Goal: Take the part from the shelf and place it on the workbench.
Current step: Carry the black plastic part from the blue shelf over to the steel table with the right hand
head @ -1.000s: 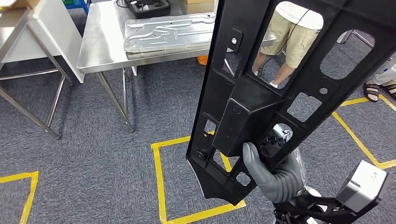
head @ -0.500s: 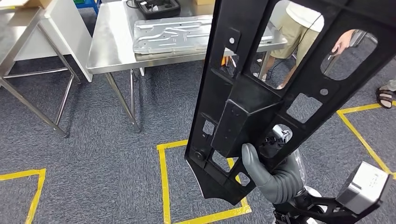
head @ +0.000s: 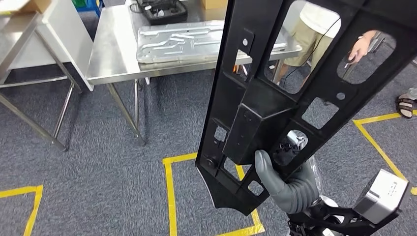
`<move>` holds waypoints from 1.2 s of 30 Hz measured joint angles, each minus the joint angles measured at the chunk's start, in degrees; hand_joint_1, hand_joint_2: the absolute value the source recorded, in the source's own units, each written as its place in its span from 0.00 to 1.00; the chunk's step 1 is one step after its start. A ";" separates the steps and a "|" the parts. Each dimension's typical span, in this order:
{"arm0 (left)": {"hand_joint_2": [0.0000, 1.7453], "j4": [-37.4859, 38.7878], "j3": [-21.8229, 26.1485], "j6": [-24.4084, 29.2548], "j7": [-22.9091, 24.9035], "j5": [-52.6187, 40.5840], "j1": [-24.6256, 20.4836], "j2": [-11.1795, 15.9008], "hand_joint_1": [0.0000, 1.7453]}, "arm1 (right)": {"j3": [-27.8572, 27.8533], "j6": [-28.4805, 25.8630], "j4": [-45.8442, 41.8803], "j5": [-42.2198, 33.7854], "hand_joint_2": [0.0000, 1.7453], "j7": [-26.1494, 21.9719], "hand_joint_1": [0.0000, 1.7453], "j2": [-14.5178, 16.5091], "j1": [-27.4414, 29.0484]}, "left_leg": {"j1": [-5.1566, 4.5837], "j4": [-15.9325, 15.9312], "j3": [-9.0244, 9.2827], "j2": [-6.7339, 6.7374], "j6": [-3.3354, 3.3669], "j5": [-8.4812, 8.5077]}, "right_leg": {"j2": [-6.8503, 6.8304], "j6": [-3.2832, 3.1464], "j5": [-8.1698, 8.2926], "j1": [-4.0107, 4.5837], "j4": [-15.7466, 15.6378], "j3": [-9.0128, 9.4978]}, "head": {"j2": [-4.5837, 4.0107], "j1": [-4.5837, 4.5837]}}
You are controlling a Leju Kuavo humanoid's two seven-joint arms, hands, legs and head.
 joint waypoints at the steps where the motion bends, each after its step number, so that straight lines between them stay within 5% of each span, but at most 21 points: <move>1: 1.00 0.00 -0.01 0.00 0.00 0.03 0.03 0.00 0.00 | 0.00 0.00 0.00 -0.01 1.00 -0.03 1.00 0.00 -0.02 | -0.04 -0.18 0.17 -0.09 0.36 -0.09 | 0.00 0.29 0.03 -0.07 0.08 0.06 | 0.01 0.02; 4: 1.00 0.02 0.00 0.07 0.01 0.06 0.05 0.04 0.00 | -0.02 -0.01 0.00 0.01 1.00 -0.15 1.00 -0.01 -0.09 | 0.11 -0.79 1.49 -0.32 1.54 -0.45 | 0.05 0.98 -1.40 -0.31 3.54 -1.08 | 0.01 0.14; 7: 1.00 0.02 0.02 0.14 0.01 0.01 -0.08 0.08 0.00 | -0.02 -0.01 0.01 0.03 1.00 -0.19 1.00 -0.01 -0.04 | 0.00 -0.93 2.55 -0.41 2.32 -1.19 | 0.11 1.37 -5.39 -0.35 14.38 -7.65 | 0.01 0.30; 9: 1.00 0.02 0.02 0.08 0.01 -0.01 0.04 0.07 0.00 | -0.02 -0.01 0.02 0.02 1.00 -0.19 1.00 -0.02 0.11 | -0.08 -0.92 3.24 -0.56 2.35 -1.87 | 0.11 1.45 -5.15 -0.35 17.35 -10.93 | 0.01 0.31; 12: 1.00 0.02 0.02 0.08 0.01 -0.03 0.06 0.07 0.00 | -0.02 -0.03 0.03 0.03 1.00 -0.20 1.00 -0.02 0.16 | -0.03 -0.93 4.94 -0.93 1.88 -3.15 | 0.14 1.28 1.95 -0.38 7.65 -8.30 | 0.01 0.33; 13: 1.00 0.02 0.02 0.08 0.03 -0.04 0.01 0.07 0.00 | -0.02 -0.03 0.04 0.03 1.00 -0.20 1.00 -0.01 0.15 | -0.07 -0.92 5.37 -1.03 1.62 -3.56 | 0.14 1.09 2.96 -0.32 4.32 -7.05 | 0.01 0.33; 18: 1.00 0.02 0.01 0.06 0.25 -0.06 0.11 0.07 0.00 | -0.04 -0.06 0.06 0.04 1.00 -0.23 1.00 0.00 0.22 | -0.21 0.61 5.50 -0.90 0.06 -4.63 | 0.16 -0.76 3.29 -0.11 1.13 -5.19 | 0.02 0.25; 20: 1.00 0.02 0.01 0.06 0.27 -0.06 0.00 0.07 0.00 | -0.04 -0.07 0.05 0.04 1.00 -0.30 1.00 0.03 0.18 | -0.02 5.76 2.69 -0.73 -0.42 -5.98 | 0.13 -1.30 2.90 -0.24 0.95 -4.38 | 0.02 0.06; 23: 1.00 0.02 0.02 0.06 0.41 -0.04 0.10 0.07 0.00 | -0.02 -0.07 0.05 0.05 1.00 -0.36 1.00 0.08 0.30 | 0.24 16.42 -4.46 -0.60 -1.06 -9.88 | 0.23 -1.67 1.87 -0.19 0.94 -3.44 | 0.01 -0.10; 24: 1.00 0.02 0.02 0.06 0.47 -0.03 0.10 0.07 0.00 | -0.02 -0.07 0.06 0.04 1.00 -0.37 1.00 0.07 0.36 | 0.30 17.04 -5.66 -0.55 -1.14 -9.89 | 0.31 -1.69 1.46 -0.20 0.94 -2.95 | 0.01 -0.11; 25: 1.00 0.02 0.03 0.07 0.51 -0.02 0.09 0.07 0.00 | -0.02 -0.07 0.07 0.04 1.00 -0.37 1.00 0.08 0.39 | 0.37 15.70 -5.87 -0.50 -1.18 -8.73 | 0.37 -1.67 1.03 -0.22 0.94 -2.36 | 0.01 -0.12; 27: 1.00 0.02 0.03 0.08 0.57 -0.03 0.07 0.07 0.00 | -0.02 -0.07 0.06 0.04 1.00 -0.39 1.00 0.08 0.38 | 0.43 8.07 -3.81 -0.32 -1.01 -3.40 | 0.43 -1.46 0.05 -0.25 0.89 -0.96 | 0.01 -0.13; 29: 1.00 0.02 0.02 0.09 0.61 0.01 0.18 0.07 0.00 | -0.01 -0.07 0.07 0.03 1.00 -0.44 1.00 0.09 0.34 | 0.09 1.97 -1.89 -0.15 -0.53 -0.27 | 0.48 -0.95 -0.81 -0.20 0.76 0.02 | 0.01 -0.11; 33: 1.00 0.02 -0.01 0.12 0.61 0.11 0.31 0.08 0.00 | -0.01 -0.07 0.07 0.01 1.00 -0.53 1.00 0.09 0.33 | -0.25 -0.30 -0.26 -0.28 0.93 0.28 | 0.52 0.39 -1.26 -0.30 1.48 0.68 | 0.01 -0.09; 36: 1.00 0.04 0.03 0.22 0.61 0.12 0.20 0.18 0.00 | -0.04 -0.07 0.07 0.02 1.00 -0.58 1.00 0.09 0.25 | 0.04 -0.88 1.48 -0.34 1.76 -0.11 | 0.53 0.76 -3.04 -0.42 9.14 -3.21 | 0.01 0.07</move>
